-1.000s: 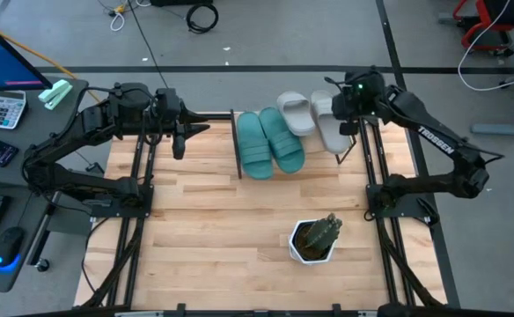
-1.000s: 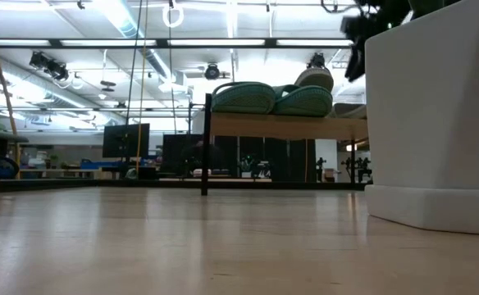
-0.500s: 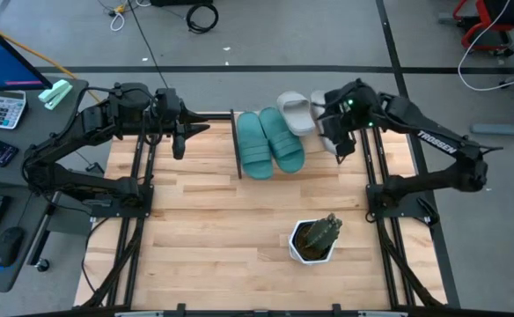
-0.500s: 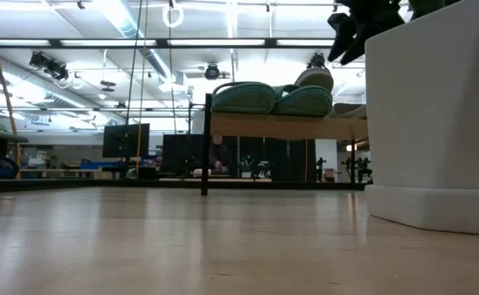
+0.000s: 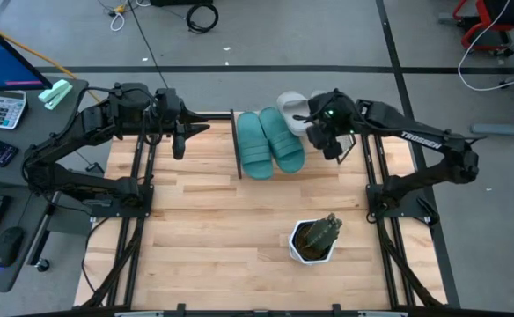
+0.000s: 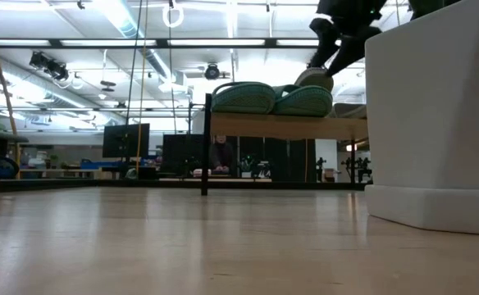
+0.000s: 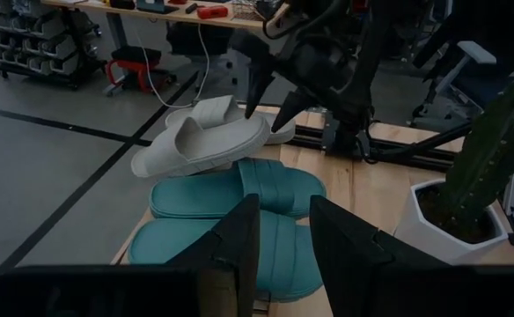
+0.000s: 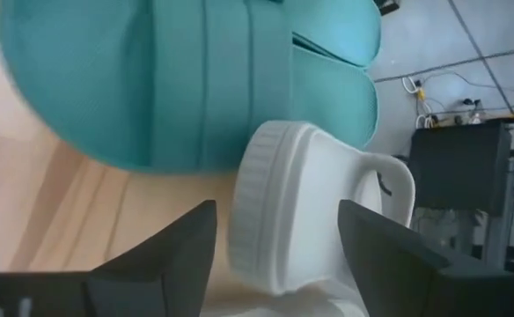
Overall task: Pick and place slides into the shelf
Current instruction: Adjust the slippers on the shelf
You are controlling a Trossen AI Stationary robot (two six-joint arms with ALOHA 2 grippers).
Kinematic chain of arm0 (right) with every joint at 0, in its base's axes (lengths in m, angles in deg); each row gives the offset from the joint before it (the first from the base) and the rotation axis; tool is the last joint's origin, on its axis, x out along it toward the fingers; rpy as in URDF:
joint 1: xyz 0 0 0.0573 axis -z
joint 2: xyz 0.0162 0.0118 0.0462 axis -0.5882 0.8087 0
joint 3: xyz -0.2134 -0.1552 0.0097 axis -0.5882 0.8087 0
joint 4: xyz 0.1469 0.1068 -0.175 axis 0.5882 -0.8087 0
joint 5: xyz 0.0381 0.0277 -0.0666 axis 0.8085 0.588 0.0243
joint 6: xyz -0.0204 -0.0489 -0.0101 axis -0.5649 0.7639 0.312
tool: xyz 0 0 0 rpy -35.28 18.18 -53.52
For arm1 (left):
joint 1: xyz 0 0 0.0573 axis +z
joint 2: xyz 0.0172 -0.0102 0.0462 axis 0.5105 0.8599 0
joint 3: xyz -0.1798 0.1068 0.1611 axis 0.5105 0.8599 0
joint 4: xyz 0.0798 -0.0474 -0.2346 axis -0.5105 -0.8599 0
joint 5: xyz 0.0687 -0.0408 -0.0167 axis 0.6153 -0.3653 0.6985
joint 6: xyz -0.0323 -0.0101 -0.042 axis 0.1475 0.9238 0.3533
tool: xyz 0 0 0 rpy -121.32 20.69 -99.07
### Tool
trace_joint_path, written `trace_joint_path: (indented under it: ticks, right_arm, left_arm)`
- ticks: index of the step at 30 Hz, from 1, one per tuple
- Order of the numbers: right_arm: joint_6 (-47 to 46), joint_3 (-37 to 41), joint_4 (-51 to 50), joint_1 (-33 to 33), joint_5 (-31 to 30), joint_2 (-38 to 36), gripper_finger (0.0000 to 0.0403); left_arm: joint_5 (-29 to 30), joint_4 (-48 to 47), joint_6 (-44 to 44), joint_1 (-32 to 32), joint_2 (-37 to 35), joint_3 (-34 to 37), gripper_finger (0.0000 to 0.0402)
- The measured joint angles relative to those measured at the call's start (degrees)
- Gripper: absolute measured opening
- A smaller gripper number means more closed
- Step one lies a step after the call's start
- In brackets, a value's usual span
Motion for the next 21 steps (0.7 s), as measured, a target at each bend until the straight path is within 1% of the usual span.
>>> trace_joint_path:
  ticks: [4, 7, 10, 14, 21]
  right_arm:
    - [-0.99, 0.0, 0.94, -0.04, -0.8, 1.83, 0.0237]
    - [-2.05, 0.0, 0.94, -0.04, -2.42, 3.05, 0.0215]
    - [-4.52, 0.0, 0.79, -0.04, -4.83, 4.07, 0.0164]
    - [-5.32, 0.0, 0.3, -0.04, -6.82, 4.37, 0.0061]
    - [-5.07, 0.0, -0.76, 0.51, -10.43, 2.54, 0.0058]
  left_arm:
    - [0.0, -0.02, 0.0, 0.0, 0.0, 0.0, 0.0107]
    - [0.0, -0.04, 0.02, 0.0, 0.0, 0.0, 0.0107]
    - [0.0, -0.06, 0.02, 0.0, 0.0, 0.0, 0.0107]
    - [0.0, -0.08, 0.02, 0.0, 0.0, 0.0, 0.0107]
    - [0.0, -0.07, 0.0, 0.0, -0.01, 0.0, 0.0107]
